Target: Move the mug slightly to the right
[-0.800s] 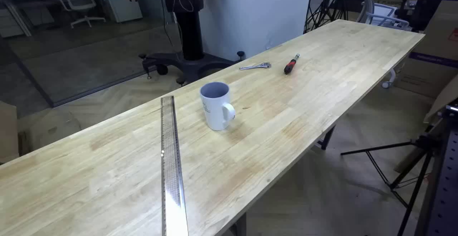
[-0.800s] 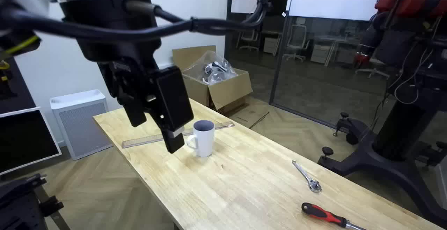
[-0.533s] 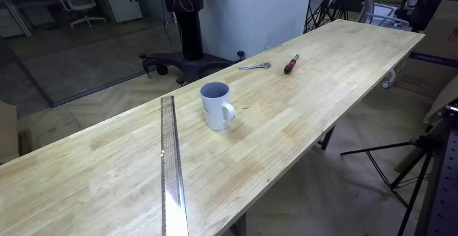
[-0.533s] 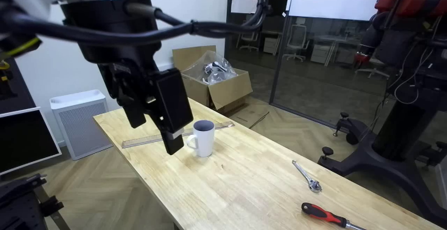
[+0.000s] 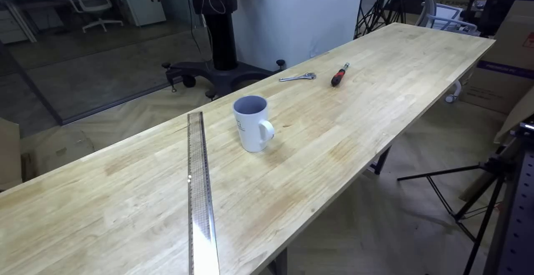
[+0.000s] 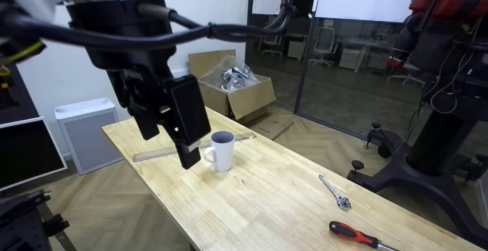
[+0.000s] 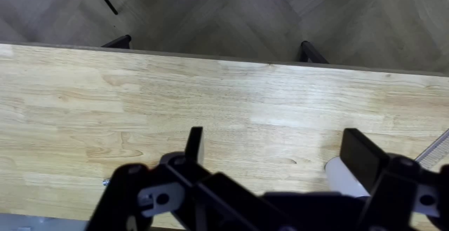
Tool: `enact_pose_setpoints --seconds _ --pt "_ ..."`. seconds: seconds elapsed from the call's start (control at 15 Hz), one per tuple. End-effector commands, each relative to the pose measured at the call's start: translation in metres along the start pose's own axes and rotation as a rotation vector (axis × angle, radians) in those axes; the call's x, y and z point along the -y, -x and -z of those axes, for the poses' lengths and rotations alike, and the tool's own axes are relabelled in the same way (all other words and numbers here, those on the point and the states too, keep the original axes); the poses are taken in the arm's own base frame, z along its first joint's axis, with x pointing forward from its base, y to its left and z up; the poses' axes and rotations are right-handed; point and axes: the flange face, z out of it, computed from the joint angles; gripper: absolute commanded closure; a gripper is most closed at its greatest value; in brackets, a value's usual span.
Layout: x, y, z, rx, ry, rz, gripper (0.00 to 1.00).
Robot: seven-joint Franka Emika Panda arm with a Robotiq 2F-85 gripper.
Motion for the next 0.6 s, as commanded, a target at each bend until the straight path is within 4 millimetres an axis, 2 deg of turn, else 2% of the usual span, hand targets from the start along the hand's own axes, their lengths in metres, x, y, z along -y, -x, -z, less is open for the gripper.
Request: enact_pose_setpoints --seconds 0.0,0.13,0.33,0.53 --pt "0.000 0.000 0.001 0.001 0.000 0.000 0.00" --pt "0.000 0.000 0.001 0.001 0.000 0.000 0.00" --pt "-0.006 -0.023 -0.015 0.026 -0.011 -0.062 0.00" --pt "-0.005 -0.050 -0.043 0.109 -0.010 -0.090 0.00"
